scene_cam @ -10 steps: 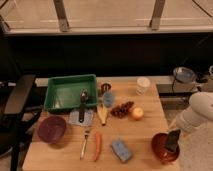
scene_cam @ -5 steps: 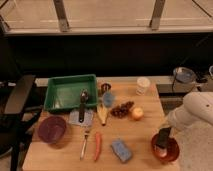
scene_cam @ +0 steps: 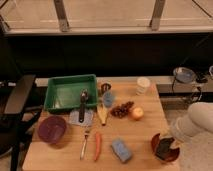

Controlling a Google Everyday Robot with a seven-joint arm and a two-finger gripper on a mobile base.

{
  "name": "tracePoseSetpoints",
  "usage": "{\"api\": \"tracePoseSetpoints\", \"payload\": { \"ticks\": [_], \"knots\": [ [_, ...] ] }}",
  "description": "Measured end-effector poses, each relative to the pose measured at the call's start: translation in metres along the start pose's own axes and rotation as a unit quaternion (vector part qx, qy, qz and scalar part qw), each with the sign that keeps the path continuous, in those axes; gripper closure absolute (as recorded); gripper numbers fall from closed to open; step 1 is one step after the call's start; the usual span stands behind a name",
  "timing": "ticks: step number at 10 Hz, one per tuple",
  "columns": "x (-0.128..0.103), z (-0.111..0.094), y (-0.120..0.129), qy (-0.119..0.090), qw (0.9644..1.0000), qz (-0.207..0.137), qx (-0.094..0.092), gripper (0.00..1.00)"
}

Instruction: Wipe red bowl with eraser

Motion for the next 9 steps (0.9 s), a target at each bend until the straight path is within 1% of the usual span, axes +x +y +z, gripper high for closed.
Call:
{"api": "tracePoseSetpoints", "payload": {
  "ticks": [1, 2, 3, 4, 6, 7, 8, 9],
  "knots": [
    [0.003, -0.002, 0.010, 0.001, 0.9999, 0.010, -0.006, 1.00],
    [0.011, -0.007, 0.019, 0.008, 0.9997, 0.017, -0.014, 1.00],
    [0.018, -0.012, 0.022, 0.015, 0.9996, 0.017, -0.018, 1.00],
    [0.025, -0.016, 0.018, 0.022, 0.9995, 0.011, -0.020, 1.00],
    [0.044, -0.020, -0.006, 0.035, 0.9991, -0.014, -0.020, 1.00],
    [0.048, -0.020, -0.018, 0.037, 0.9989, -0.025, -0.017, 1.00],
    [0.048, -0.018, -0.027, 0.038, 0.9987, -0.033, -0.011, 1.00],
    [0.043, -0.015, -0.040, 0.036, 0.9984, -0.044, -0.003, 1.00]
  ]
}}
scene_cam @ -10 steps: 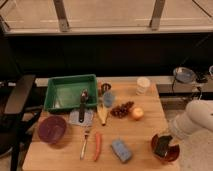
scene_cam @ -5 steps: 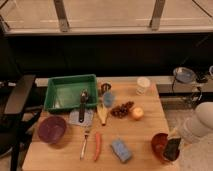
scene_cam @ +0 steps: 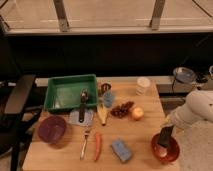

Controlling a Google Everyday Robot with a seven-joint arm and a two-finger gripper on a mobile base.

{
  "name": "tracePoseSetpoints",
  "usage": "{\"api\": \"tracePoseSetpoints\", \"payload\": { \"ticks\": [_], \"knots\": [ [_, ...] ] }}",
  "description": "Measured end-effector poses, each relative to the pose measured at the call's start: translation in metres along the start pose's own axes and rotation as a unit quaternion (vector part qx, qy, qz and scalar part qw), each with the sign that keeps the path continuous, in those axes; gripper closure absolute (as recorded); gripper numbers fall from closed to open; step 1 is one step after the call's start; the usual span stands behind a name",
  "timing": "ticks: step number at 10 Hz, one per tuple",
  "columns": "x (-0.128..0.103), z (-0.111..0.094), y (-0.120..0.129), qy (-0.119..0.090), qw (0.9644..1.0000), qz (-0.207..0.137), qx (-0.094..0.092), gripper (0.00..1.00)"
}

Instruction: Wipe red bowl with eraser

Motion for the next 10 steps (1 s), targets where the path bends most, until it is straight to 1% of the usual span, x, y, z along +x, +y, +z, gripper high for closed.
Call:
{"api": "tracePoseSetpoints", "payload": {
  "ticks": [1, 2, 4, 5, 6, 8, 10],
  "knots": [
    [-0.009, 0.002, -0.007, -0.004, 0.9999, -0.007, 0.008, 1.00],
    [-0.016, 0.003, -0.008, -0.009, 0.9998, -0.009, 0.012, 1.00],
    [-0.039, 0.005, 0.005, -0.026, 0.9995, 0.000, 0.016, 1.00],
    [-0.048, 0.006, 0.014, -0.033, 0.9993, 0.008, 0.015, 1.00],
    [-0.054, 0.007, 0.023, -0.040, 0.9990, 0.016, 0.010, 1.00],
    [-0.048, 0.009, 0.041, -0.046, 0.9984, 0.033, -0.006, 1.00],
    [-0.033, 0.003, 0.049, -0.034, 0.9986, 0.035, -0.019, 1.00]
  ]
}}
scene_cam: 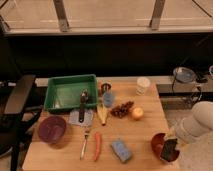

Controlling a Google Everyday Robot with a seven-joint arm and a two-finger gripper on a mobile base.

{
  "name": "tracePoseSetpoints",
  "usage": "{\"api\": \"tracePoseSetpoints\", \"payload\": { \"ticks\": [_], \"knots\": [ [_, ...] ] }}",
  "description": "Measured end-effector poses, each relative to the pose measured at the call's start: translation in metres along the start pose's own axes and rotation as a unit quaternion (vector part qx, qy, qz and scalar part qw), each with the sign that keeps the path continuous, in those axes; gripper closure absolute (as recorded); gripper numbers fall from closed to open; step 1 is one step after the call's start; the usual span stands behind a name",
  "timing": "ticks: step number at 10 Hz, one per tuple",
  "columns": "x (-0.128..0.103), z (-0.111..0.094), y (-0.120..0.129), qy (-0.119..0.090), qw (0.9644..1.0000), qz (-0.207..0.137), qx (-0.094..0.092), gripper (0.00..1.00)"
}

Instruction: Wipe red bowl with eraser

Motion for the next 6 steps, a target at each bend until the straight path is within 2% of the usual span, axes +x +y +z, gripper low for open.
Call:
{"api": "tracePoseSetpoints", "payload": {
  "ticks": [2, 3, 6],
  "knots": [
    [0.022, -0.009, -0.019, 0.018, 0.9996, -0.021, -0.003, 1.00],
    [0.029, -0.012, -0.034, 0.023, 0.9990, -0.039, 0.002, 1.00],
    [0.017, -0.008, -0.075, 0.019, 0.9967, -0.076, 0.020, 1.00]
  ]
}}
